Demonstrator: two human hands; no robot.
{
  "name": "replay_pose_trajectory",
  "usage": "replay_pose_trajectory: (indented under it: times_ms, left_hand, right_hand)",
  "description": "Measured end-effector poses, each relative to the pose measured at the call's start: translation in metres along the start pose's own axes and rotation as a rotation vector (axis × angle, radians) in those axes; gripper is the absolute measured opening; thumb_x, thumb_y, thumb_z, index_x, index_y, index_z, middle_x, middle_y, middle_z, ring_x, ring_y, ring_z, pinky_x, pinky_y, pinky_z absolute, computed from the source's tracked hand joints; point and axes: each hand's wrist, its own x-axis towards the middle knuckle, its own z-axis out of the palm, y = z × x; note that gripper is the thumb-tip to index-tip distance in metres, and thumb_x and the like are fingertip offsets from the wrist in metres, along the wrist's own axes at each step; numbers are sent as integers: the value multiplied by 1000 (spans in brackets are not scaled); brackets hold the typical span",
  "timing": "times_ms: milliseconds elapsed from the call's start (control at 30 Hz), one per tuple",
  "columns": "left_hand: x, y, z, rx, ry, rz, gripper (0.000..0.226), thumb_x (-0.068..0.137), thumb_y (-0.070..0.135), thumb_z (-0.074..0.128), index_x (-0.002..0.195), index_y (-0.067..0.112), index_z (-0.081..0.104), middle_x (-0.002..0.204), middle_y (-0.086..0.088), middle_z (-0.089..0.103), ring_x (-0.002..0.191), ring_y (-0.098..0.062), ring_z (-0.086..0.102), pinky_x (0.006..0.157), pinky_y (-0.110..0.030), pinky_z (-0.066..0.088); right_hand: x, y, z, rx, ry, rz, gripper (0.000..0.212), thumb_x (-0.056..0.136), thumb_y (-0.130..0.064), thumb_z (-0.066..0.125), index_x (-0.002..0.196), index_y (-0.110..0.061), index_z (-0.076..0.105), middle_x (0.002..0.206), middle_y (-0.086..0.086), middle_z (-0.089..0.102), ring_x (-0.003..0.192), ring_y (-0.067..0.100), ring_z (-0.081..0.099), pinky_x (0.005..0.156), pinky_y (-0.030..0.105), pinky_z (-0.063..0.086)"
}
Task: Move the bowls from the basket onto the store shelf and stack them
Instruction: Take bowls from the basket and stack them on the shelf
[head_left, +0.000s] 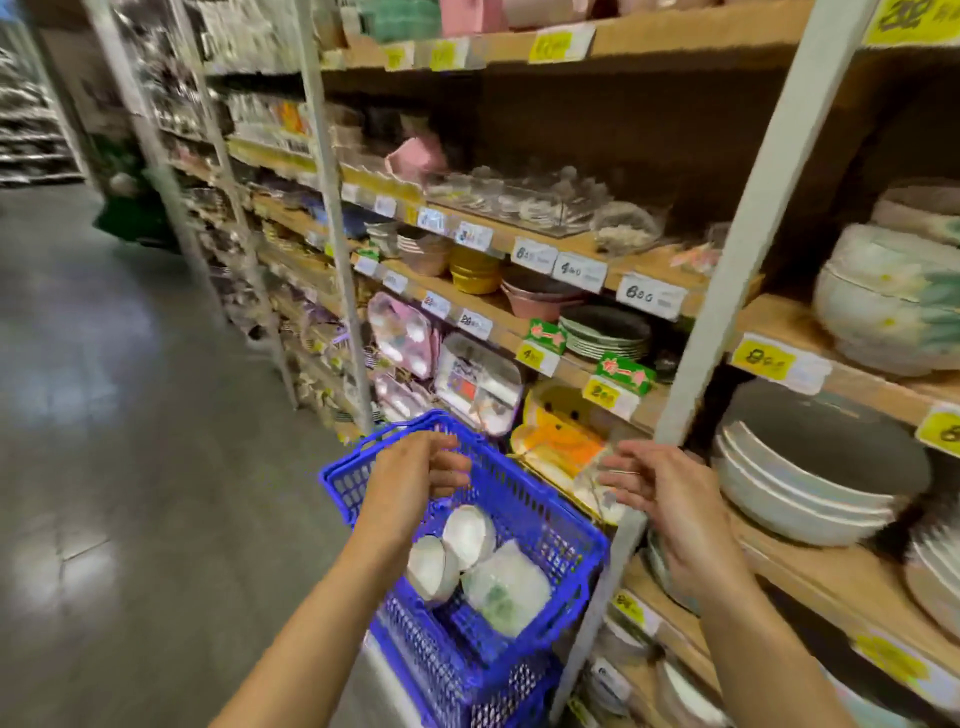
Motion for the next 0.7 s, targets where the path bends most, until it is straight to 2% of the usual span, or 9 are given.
replay_pose_trajectory:
  times_ms: [100,200,300,400,500,567,633,700]
  left_hand:
    - [24,-24,-49,68,90,-97,24,97,10,39,93,5,63,62,-3,69,54,-16,61,58,-26,47]
    - [45,-47,-82,110,148,-180,23,96,9,41,89,5,62,63,-7,67,54,-19,56,60,-29,42]
    - [65,-70,-104,179,155,-263,24,96,9,38,86,7,60,67,-7,66,56,-19,56,59,-28,40]
    - [91,-91,-121,234,152,-335,25,95,12,38,84,9,60,68,-5,66,61,-21,58,59,-27,39]
    - [121,-109,-131,297,140,-393,24,95,13,38,84,11,59,69,-5,64,65,-22,57,58,-26,38]
    - [140,-121,-134,330,141,-449,22,95,12,40,85,9,60,74,-8,62,64,-22,55,58,-26,38]
    - [159,-129,-134,381,114,-493,20,94,12,42,84,8,59,75,-9,60,61,-20,53,57,-26,38]
    - [181,-137,-132,397,112,-501,19,94,8,42,82,7,55,75,-12,57,56,-19,50,52,-25,38]
  right_hand:
    - [11,37,38,-71,-43,98,21,96,-7,46,83,-8,63,66,6,70,48,9,64,40,14,46]
    - [26,75,68,-176,-66,184,19,95,-10,49,84,-12,64,63,1,70,48,8,64,42,15,45]
    - [43,113,91,-275,-79,285,13,90,-12,55,82,-11,66,65,3,68,52,12,63,47,21,44]
    - [68,152,109,-358,-122,400,16,86,-9,54,72,-12,62,59,1,59,49,14,54,50,24,37]
    - [97,188,125,-433,-156,478,23,87,-6,51,66,-16,52,54,-1,50,41,11,42,42,19,28]
    - [116,211,133,-497,-173,534,23,90,-4,49,69,-14,50,59,4,47,43,13,39,39,17,23]
    - [130,229,141,-568,-192,570,20,93,-5,47,75,-13,50,65,7,48,49,17,43,41,18,25]
    - [144,244,149,-677,-238,557,10,94,-10,47,86,-15,51,82,10,55,67,21,53,50,22,38]
